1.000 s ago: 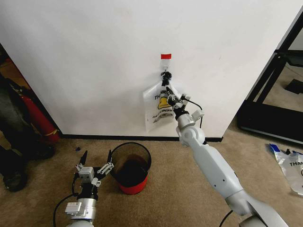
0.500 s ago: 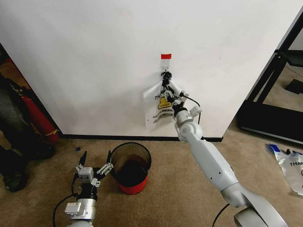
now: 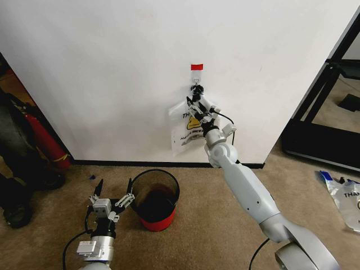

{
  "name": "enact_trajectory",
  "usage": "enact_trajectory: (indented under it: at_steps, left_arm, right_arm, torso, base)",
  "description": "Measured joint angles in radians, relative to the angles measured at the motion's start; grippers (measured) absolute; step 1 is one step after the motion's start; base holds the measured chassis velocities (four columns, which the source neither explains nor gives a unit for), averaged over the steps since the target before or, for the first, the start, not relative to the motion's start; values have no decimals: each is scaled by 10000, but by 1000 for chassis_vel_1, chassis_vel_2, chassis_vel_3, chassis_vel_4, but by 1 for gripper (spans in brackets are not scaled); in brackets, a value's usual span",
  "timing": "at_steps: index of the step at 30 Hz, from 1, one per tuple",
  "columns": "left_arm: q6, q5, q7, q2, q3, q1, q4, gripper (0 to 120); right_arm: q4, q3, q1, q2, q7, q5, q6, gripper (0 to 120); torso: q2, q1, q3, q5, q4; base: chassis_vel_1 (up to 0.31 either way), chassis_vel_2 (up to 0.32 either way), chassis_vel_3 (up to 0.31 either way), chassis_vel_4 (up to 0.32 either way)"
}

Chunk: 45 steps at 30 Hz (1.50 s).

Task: Pick up the garbage bag from the wall and place it over the trash bin.

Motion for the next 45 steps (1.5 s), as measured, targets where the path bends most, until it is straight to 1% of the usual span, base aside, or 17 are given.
enact_trajectory:
  at_steps: [5, 6, 7, 8, 9, 11, 13, 15, 16, 21, 23, 24, 28, 30, 32, 36, 45]
  left_arm:
    - [-11, 12, -2, -26, 10, -5, 1, 100]
    - [-12, 18, -3, -29, 18, -15, 3, 100]
    - [-11, 23, -4, -30, 22, -21, 5, 100]
    - [-11, 23, -4, -30, 22, -21, 5, 100]
    - [-11, 33, -4, -31, 31, -34, 8, 100]
    - [-11, 40, -4, -31, 36, -49, 16, 100]
    - [-11, 43, -4, -30, 39, -53, 32, 100]
    - [-11, 49, -3, -30, 43, -53, 53, 100]
    - [-11, 49, -3, -30, 43, -53, 53, 100]
    - [-11, 86, 8, -35, 65, -49, 76, 100]
    - [-11, 90, 10, -35, 66, -51, 76, 100]
    - [-11, 90, 10, -35, 66, -51, 76, 100]
    - [-11, 92, 11, -35, 53, -30, 74, 100]
    - [-25, 92, 11, -31, 22, 5, 70, 100]
    - [-32, 90, 12, -29, 12, 10, 70, 100]
    - [-43, 86, 12, -25, 11, -3, 72, 100]
    - [-35, 109, 10, -18, 39, -23, 71, 100]
  right_arm:
    - [39, -35, 4, -30, -6, 16, 0, 44]
    - [36, -28, 6, -29, -6, 19, -1, 38]
    - [31, -20, 8, -30, -6, 22, -1, 34]
    - [31, -20, 8, -30, -6, 22, -1, 34]
    - [20, 9, 14, -31, -5, 31, 0, 30]
    - [19, 69, 10, -61, 4, 57, 2, 28]
    - [32, 135, -38, -114, 12, 97, 2, 30]
    - [52, 180, -84, -167, 15, 119, 4, 35]
    - [52, 180, -84, -167, 15, 119, 4, 35]
    - [162, 239, -158, -265, 23, 135, 7, 57]
    - [182, 238, -167, -272, 23, 135, 9, 64]
    - [182, 238, -167, -272, 23, 135, 9, 64]
    - [234, 220, -168, -267, 12, 135, 13, 80]
    - [338, 216, -205, -294, -26, 152, 17, 81]
    - [367, 216, -230, -314, -44, 165, 17, 78]
    - [452, 237, -341, -446, -165, 275, 15, 64]
    - [290, 350, -306, -532, -535, 466, -59, 56]
  torso:
    - [0, 0, 0, 0, -1]
    - [0, 0, 0, 0, -1]
    - [0, 0, 0, 1, -1]
    - [0, 0, 0, 1, -1]
    - [0, 0, 0, 0, -1]
    - [0, 0, 0, 1, -1]
    - [0, 0, 0, 0, -2]
    - [0, 0, 0, 2, -3]
    - [0, 0, 0, 2, -3]
    - [0, 0, 0, 1, -2]
    - [0, 0, 0, 1, -3]
    - [0, 0, 0, 1, -3]
    - [0, 0, 0, 1, -2]
    - [0, 0, 0, 0, -1]
    - [0, 0, 0, 1, -1]
    - [0, 0, 0, 2, -3]
    - [0, 0, 0, 1, -2]
  base:
    - [0, 0, 0, 0]
    - [0, 0, 0, 0]
    - [0, 0, 0, 0]
    - [0, 0, 0, 0]
    - [0, 0, 0, 0]
    - [0, 0, 0, 0]
    - [0, 0, 0, 0]
    - [0, 0, 0, 0]
    - [0, 0, 0, 0]
    - [0, 0, 0, 0]
    - [0, 0, 0, 0]
    - [0, 0, 0, 0]
    - [0, 0, 0, 0]
    - [0, 0, 0, 0]
    - [0, 0, 0, 0]
    - [0, 0, 0, 0]
    - [0, 0, 0, 0]
